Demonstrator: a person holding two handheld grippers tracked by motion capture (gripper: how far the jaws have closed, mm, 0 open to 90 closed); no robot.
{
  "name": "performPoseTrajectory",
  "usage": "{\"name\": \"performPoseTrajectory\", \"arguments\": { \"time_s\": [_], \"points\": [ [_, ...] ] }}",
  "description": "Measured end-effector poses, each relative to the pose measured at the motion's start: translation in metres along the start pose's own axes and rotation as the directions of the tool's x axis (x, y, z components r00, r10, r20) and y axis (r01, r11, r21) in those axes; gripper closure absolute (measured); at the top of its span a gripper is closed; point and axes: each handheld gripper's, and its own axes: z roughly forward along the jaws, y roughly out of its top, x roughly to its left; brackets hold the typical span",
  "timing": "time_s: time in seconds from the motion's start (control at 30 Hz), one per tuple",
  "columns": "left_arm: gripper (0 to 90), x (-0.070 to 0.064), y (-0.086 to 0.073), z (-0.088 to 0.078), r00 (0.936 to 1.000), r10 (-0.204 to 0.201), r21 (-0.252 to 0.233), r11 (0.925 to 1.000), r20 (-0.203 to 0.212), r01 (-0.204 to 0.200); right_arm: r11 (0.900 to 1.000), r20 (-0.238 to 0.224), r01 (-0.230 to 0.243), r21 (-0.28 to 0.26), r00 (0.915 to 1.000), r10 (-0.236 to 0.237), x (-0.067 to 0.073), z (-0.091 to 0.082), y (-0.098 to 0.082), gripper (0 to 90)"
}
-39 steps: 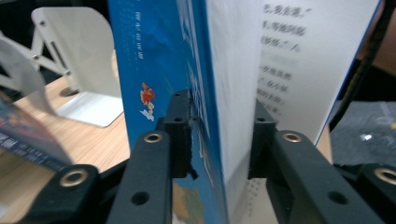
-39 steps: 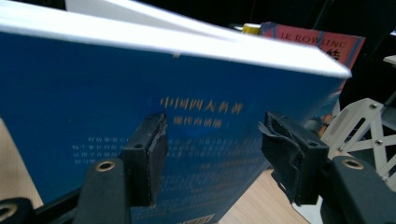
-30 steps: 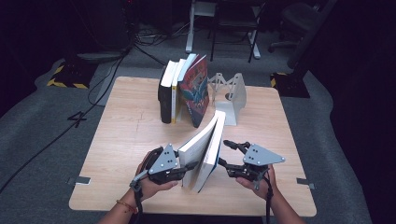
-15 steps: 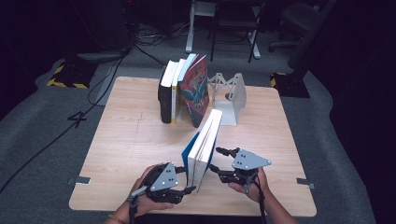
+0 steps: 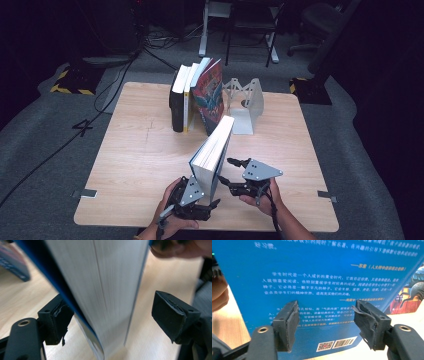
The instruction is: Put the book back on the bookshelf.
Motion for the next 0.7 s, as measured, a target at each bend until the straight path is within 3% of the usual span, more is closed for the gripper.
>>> {"name": "performPoseTrajectory", "arguments": {
  "time_s": [0.03,0.1,0.2,0.27,0.37,0.6,0.7],
  "points": [
    [19.9,-0.005,0.000,0.004,0.9988,-0.014,-0.028,0.9995,-0.046,0.013,1.000,0.001,-0.007,-0.007,1.0000,0.007,0.000,0.001,-0.001,34.8],
    [22.1,-0.008,0.000,0.007,0.9951,-0.017,-0.042,0.9990,-0.097,0.013,1.000,0.006,-0.008,-0.008,0.9999,0.008,0.000,0.001,-0.001,32.8],
    [27.2,-0.010,-0.001,0.010,0.9902,-0.048,-0.068,0.9969,-0.131,0.039,1.000,0.011,-0.007,-0.007,0.9999,0.007,0.000,0.001,-0.001,32.2],
    [37.9,-0.007,0.000,0.010,0.9846,-0.071,-0.081,0.9949,-0.160,0.059,1.000,0.015,-0.003,-0.007,0.9999,0.003,0.000,0.001,-0.001,32.0],
    [44.8,0.000,0.000,0.008,0.9913,-0.064,-0.077,0.9955,-0.115,0.056,1.000,0.032,0.005,-0.010,0.9995,-0.005,-0.001,0.000,-0.001,33.7],
    [52.3,0.015,0.000,-0.001,0.9960,-0.009,-0.036,0.9993,-0.089,0.006,1.000,0.055,-0.005,0.003,0.9985,0.005,-0.012,-0.007,-0.005,33.2],
    [54.7,0.026,-0.002,-0.008,0.9988,0.008,-0.025,0.9997,-0.048,-0.009,1.000,0.070,0.002,0.019,0.9975,-0.004,-0.017,-0.011,-0.010,32.6]
  ]
}}
